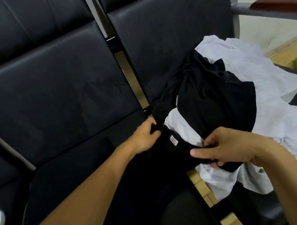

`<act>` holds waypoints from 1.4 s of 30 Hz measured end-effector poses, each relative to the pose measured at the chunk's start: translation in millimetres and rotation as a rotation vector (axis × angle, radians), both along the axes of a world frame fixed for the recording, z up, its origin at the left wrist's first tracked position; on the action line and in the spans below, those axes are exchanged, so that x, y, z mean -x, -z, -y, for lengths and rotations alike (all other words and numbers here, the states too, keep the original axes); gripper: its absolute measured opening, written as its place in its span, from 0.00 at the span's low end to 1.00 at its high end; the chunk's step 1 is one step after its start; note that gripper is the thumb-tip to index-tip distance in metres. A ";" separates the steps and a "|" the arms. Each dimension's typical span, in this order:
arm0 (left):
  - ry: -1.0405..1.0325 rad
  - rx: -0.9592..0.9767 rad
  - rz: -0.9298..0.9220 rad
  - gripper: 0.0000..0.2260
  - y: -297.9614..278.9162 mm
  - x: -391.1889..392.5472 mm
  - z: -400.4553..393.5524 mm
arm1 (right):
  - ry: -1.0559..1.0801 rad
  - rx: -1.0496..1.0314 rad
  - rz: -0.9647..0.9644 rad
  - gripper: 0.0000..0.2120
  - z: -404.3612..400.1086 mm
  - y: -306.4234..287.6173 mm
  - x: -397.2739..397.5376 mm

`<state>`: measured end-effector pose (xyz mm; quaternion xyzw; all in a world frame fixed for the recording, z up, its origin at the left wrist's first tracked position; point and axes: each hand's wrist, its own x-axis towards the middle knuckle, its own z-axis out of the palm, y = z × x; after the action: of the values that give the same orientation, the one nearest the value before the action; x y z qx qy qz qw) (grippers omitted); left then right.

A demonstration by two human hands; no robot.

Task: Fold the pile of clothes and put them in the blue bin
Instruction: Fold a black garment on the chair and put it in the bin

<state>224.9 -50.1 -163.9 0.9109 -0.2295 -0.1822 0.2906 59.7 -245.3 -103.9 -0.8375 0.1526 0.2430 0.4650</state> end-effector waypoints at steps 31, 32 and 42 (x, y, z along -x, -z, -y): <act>-0.257 -0.642 0.616 0.18 -41.1 -38.2 -42.7 | 0.141 -0.034 0.321 0.15 6.9 -2.2 -3.7; -0.299 -0.610 0.566 0.16 -37.7 -44.6 -50.9 | 0.153 -0.016 0.324 0.15 8.5 -1.2 -3.1; 0.080 -0.516 -0.081 0.31 -9.1 -6.0 -4.0 | 0.049 0.031 0.241 0.13 5.1 8.5 -6.8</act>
<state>231.0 -46.0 -154.8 0.9369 -0.1997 -0.2824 0.0501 66.4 -250.4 -112.4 -0.8637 0.1199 0.1269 0.4729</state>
